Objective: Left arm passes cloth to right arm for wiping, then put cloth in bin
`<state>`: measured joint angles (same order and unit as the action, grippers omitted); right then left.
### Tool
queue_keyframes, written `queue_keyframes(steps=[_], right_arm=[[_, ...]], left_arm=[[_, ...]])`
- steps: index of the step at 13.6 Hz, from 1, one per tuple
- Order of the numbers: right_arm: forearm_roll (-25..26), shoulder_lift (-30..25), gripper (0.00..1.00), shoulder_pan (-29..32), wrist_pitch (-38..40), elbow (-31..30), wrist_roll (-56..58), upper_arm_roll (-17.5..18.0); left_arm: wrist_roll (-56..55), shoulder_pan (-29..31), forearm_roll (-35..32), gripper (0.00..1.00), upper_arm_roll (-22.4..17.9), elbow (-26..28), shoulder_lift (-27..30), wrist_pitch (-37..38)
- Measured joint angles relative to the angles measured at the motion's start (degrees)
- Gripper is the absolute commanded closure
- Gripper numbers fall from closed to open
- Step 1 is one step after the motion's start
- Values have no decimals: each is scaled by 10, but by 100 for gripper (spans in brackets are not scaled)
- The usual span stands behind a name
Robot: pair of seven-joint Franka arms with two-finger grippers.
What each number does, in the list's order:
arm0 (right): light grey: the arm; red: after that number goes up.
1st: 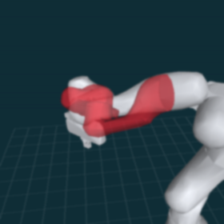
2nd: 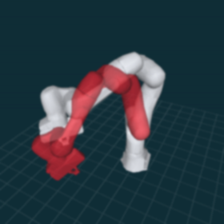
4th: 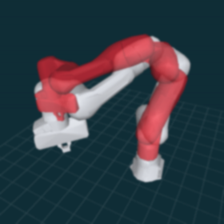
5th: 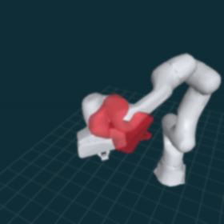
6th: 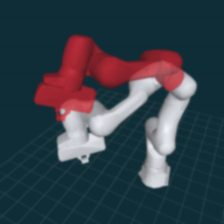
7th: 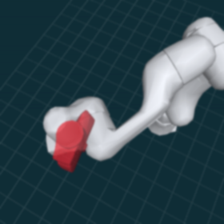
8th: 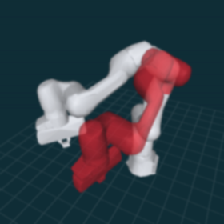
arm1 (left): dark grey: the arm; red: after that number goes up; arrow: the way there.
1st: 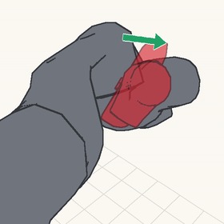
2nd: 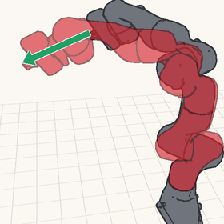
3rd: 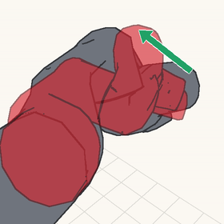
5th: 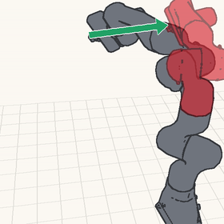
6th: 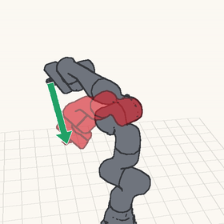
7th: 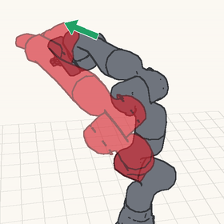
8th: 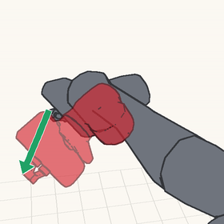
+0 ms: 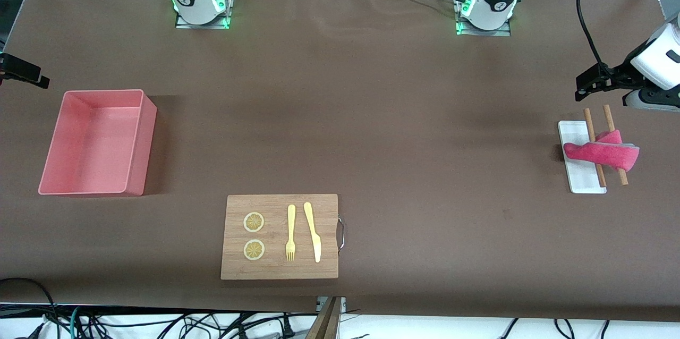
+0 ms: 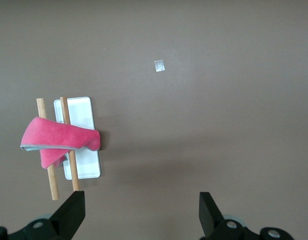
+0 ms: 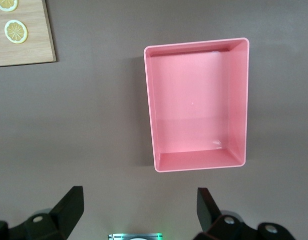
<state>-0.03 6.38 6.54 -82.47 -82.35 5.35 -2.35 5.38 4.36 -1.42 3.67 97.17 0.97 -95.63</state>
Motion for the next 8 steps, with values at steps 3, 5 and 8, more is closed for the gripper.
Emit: queue_keyframes(steps=[3, 5, 8], right_arm=[[0, 0, 0, 0, 0, 0, 0, 0], [0, 0, 0, 0, 0, 0, 0, 0], [0, 0, 0, 0, 0, 0, 0, 0]], left_arm=[[0, 1, 5, 0, 0, 0, 0, 0], [0, 1, 15, 0, 0, 0, 0, 1], [0, 1, 15, 0, 0, 0, 0, 6]])
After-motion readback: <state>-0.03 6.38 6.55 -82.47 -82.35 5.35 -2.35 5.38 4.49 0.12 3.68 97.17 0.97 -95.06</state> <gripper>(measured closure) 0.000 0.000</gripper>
